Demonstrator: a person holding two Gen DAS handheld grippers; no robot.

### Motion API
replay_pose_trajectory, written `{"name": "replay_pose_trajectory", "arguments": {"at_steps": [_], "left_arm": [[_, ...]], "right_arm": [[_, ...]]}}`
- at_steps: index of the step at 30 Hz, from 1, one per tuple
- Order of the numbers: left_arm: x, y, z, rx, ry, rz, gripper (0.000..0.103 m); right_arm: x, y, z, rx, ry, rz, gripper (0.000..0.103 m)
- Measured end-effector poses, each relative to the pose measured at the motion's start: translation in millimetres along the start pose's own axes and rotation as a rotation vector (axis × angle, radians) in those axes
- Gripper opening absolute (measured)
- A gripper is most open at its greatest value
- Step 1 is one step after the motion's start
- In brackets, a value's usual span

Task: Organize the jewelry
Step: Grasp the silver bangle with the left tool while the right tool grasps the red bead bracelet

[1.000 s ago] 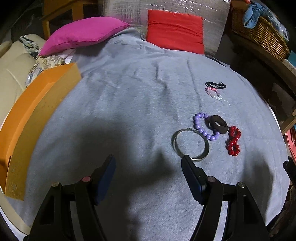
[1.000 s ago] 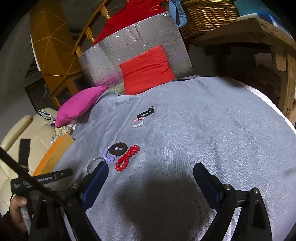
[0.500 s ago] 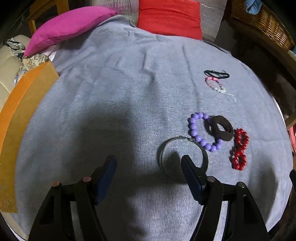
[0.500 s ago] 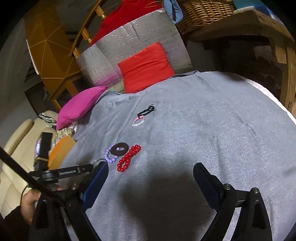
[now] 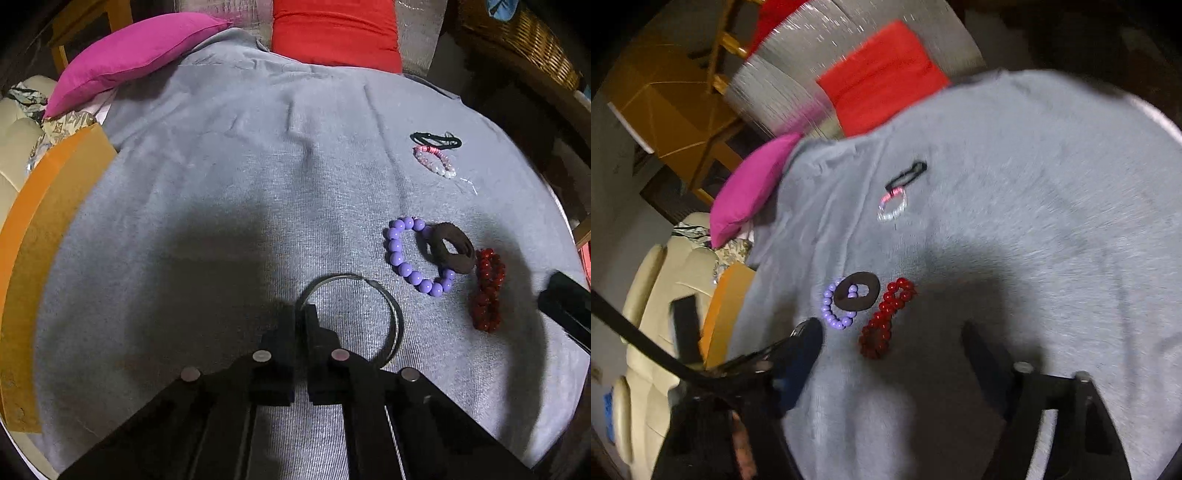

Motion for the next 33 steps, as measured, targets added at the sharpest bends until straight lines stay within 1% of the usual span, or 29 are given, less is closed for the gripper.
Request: {"name": "replay_pose_trajectory", "arguments": {"at_steps": [1,3,6,8,9,10,11,13,16,18,25,33], "left_arm": [[1.7,-0.7,-0.7,-0.002,-0.005,0.002,0.004],[2.3,-2.5,-2.4,-0.004,-0.010,0.000,0.004],[4.4,-3.8,-1.0,-0.005,-0.025,-0.009,0.004],[4.0,-2.6,2.1,-0.005,-0.032,-0.013,0.004],[5.8,-3.2,1.7,-0.006,-0.035,-0.016,0.004],[6.9,-3.0,1.7,-0.006,-0.037,-0.018,0.004],[7.6,-3.4,1.7,-0.006,-0.041,-0.020,0.004],[9.2,-3.7,2.3,-0.006,-0.044,-0.022,0.004],[10.2,-3.8,3.1,-0.006,-0.049,-0.024,0.004],[11.1,-4.3,2.3,-0.007,-0.050,-0.024,0.004],[10.7,-4.6,-0.4,-0.011,-0.047,-0.022,0.004],[4.0,-4.0,-12.0,-0.036,-0.057,-0.013,0.004]], "right_arm": [[0.2,2.2,6.3,0.022,0.002,0.016,0.063],[1.6,5.8,19.5,0.065,0.003,0.043,0.061],[8.9,7.8,33.4,0.105,-0.011,0.047,0.057],[11.1,9.6,40.6,0.123,-0.012,0.064,0.050],[11.7,11.0,44.1,0.130,-0.019,0.073,0.048],[11.6,12.1,48.1,0.138,-0.026,0.083,0.044],[11.8,13.9,50.5,0.141,-0.035,0.087,0.037],[12.1,17.0,53.4,0.138,-0.052,0.085,0.031],[11.5,18.8,59.3,0.152,-0.088,0.080,0.016],[10.8,18.9,58.9,0.147,-0.089,0.077,0.012],[8.1,16.9,38.6,0.104,-0.054,0.052,0.010],[3.8,17.0,6.6,0.040,0.031,0.069,0.010]]}}
Point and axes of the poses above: each gripper's, at about its wrist camera, not at the fingertips, and z roughly the way its jaws point, x to its left, y to its top, the point moved 3 cm from there along z, roughly the way its jaws point, and after that the axes turned 6 degrees about x, right-handed, at the moved point
